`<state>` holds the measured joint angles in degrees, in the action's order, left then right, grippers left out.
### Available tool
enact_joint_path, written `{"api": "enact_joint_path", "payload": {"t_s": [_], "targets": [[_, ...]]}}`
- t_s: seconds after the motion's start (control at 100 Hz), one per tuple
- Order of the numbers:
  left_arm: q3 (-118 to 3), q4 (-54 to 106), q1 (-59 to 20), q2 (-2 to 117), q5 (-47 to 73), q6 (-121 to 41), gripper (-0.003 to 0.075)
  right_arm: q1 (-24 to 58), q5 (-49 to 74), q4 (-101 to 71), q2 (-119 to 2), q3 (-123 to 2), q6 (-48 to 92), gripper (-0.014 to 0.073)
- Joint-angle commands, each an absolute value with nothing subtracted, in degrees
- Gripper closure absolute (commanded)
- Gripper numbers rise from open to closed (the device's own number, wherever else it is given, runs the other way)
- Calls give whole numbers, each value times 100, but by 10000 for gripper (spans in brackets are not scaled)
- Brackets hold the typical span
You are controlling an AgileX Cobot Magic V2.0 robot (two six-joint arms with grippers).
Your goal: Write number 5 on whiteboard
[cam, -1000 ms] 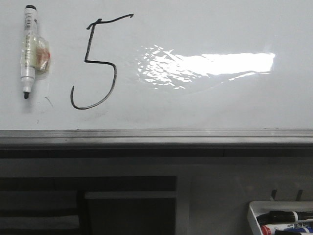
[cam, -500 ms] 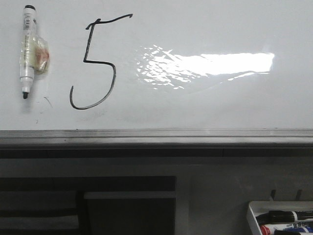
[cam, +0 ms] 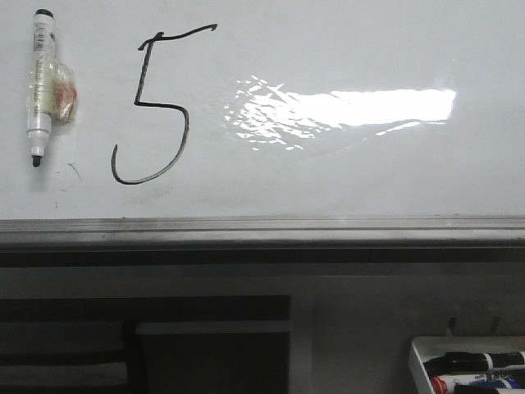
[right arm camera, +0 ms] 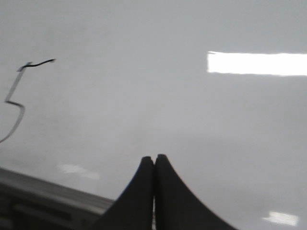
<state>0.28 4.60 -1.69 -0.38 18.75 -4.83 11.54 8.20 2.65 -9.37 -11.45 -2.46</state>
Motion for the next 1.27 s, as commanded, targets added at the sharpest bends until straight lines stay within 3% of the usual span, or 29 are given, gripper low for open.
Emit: {"api": "enact_joint_path", "payload": {"t_s": [0.0, 0.25, 0.46, 0.58, 1.26], "targets": [[129, 504, -150, -195, 1480, -474, 741, 513, 369, 369, -915, -1285, -271, 654], [129, 504, -150, -195, 1480, -474, 741, -577, 563, 369, -309, -685, -271, 654], [129, 504, -150, -195, 1480, -474, 741, -588, 591, 369, 155, 244, -271, 654], [129, 504, -150, -195, 1480, -474, 741, -588, 1853, 369, 166, 218, -271, 654], [129, 508, -150, -195, 1480, -474, 741, -588, 1845, 369, 166, 218, -271, 654]]}}
